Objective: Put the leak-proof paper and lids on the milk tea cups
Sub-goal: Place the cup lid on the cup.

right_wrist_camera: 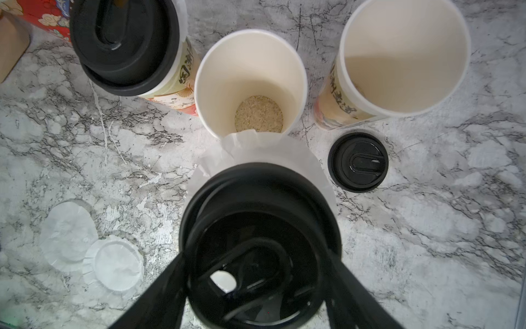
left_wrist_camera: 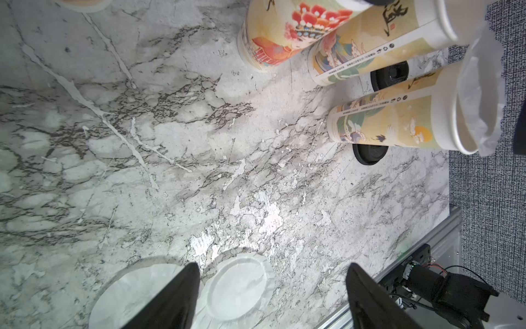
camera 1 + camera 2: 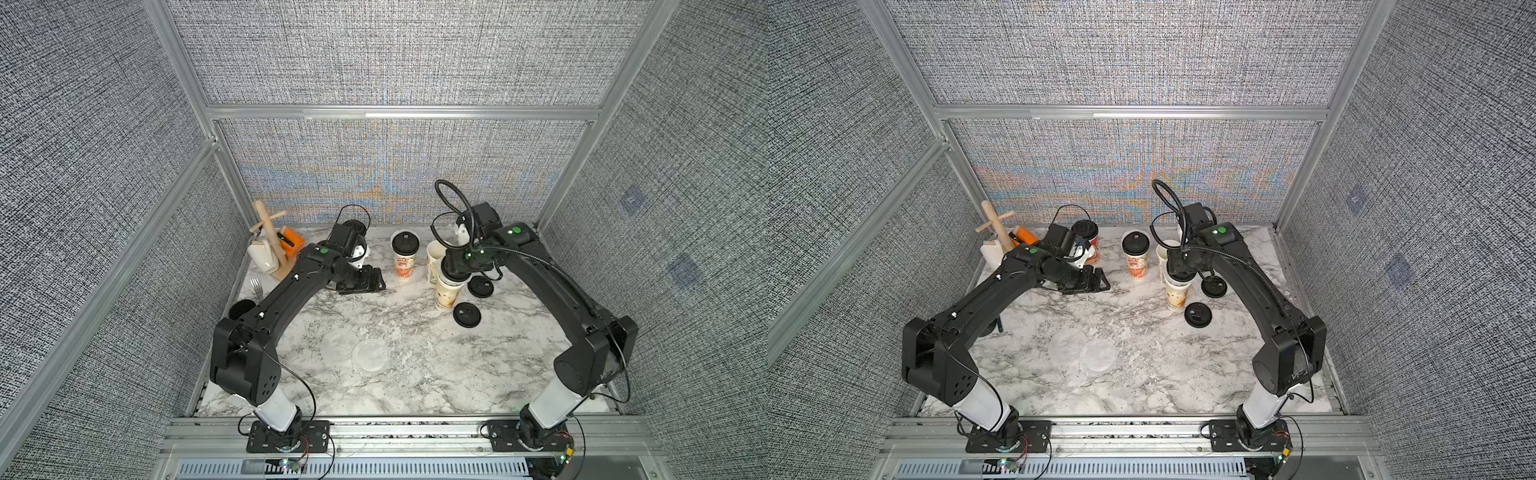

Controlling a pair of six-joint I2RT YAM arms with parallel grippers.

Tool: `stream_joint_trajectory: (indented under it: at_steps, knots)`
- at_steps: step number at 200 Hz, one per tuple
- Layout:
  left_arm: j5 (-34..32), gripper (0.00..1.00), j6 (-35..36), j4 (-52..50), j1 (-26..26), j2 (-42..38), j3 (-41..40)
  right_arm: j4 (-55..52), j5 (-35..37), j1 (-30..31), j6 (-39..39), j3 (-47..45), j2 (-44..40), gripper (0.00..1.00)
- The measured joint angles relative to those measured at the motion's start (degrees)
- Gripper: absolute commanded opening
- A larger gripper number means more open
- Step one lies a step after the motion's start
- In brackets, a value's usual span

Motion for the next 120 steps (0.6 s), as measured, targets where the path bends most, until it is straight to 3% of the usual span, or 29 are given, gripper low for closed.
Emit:
stream_joint_trajectory:
  at_steps: [120]
  knots:
    - [-0.04, 0.82, 0.83, -0.04, 0.00, 0.00, -0.04, 0.63, 1.92, -0.81, -0.63, 1.01, 2.73, 0.71]
